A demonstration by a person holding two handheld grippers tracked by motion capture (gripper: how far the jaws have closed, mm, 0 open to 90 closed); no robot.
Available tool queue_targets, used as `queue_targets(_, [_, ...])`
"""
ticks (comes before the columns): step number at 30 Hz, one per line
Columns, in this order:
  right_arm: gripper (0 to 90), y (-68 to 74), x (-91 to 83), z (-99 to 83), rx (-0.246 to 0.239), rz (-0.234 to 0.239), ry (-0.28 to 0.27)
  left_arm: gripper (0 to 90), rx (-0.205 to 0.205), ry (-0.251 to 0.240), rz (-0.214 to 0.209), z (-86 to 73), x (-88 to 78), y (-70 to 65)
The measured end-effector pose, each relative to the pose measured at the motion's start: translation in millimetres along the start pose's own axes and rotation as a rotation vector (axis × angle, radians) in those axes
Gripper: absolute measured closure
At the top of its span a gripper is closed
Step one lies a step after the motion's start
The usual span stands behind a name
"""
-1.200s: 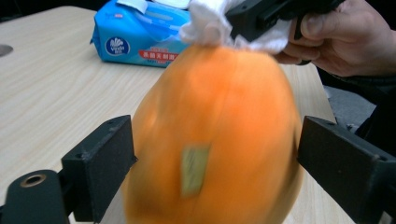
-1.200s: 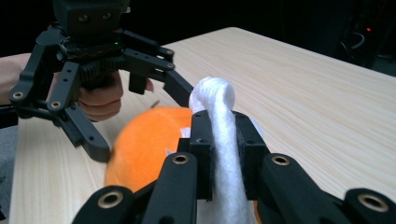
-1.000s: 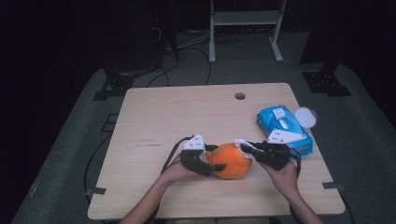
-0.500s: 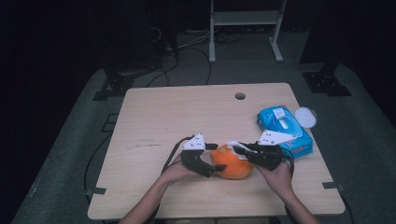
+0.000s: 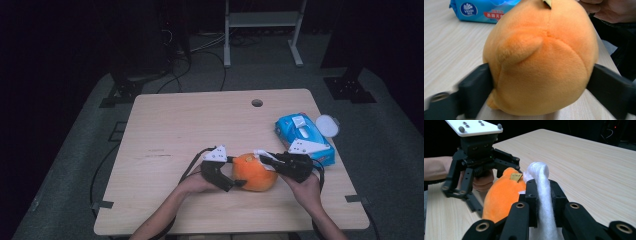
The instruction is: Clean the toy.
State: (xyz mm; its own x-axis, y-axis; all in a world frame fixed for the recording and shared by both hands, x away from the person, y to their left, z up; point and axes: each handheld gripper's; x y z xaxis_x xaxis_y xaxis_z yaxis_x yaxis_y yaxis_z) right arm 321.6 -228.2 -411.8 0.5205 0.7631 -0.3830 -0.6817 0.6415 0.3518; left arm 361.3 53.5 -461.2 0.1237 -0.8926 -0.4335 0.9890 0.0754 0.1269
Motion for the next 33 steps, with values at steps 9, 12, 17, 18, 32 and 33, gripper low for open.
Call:
queue_targets(9, [79.6, 10.3, -5.9, 14.0, 0.042, 0.078, -0.090, 33.7, 0.066, 0.010, 0.080, 54.8, -53.3, -10.5])
queue_targets(12, [79.6, 14.8, -1.8, 15.4, 0.044, 0.097, -0.092, 33.8, 0.088, 0.044, 0.094, 63.3, -63.0, -15.5])
queue_targets(17, [79.5, 18.2, 21.6, 5.1, 0.050, 0.120, -0.008, 34.2, 0.079, 0.158, 0.105, 57.8, -69.6, -27.4])
queue_targets(18, [79.5, 18.2, 21.6, 5.1, 0.050, 0.120, -0.008, 34.2, 0.079, 0.158, 0.105, 57.8, -69.6, -27.4])
queue_targets(32, [79.5, 28.0, 8.8, 19.6, 0.003, 0.086, -0.059, 31.0, 0.081, 0.202, 0.106, 58.8, -38.6, -28.5])
queue_targets(33, [79.5, 39.5, 8.9, 24.5, -0.039, 0.101, -0.070, 30.9, 0.088, 0.200, 0.109, 62.1, -34.2, -30.3])
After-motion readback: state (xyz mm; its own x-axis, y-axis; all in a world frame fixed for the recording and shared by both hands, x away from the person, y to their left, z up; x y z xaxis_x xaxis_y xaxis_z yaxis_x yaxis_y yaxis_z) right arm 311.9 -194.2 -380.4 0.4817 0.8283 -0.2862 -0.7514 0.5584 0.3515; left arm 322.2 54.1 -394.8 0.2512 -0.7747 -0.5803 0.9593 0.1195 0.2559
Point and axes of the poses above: each handheld gripper's, and its own axes: x roughly forward along the jaws, z roughly out of its top, y roughly to its left, and after that the axes turned 15 degrees about x, right-handed
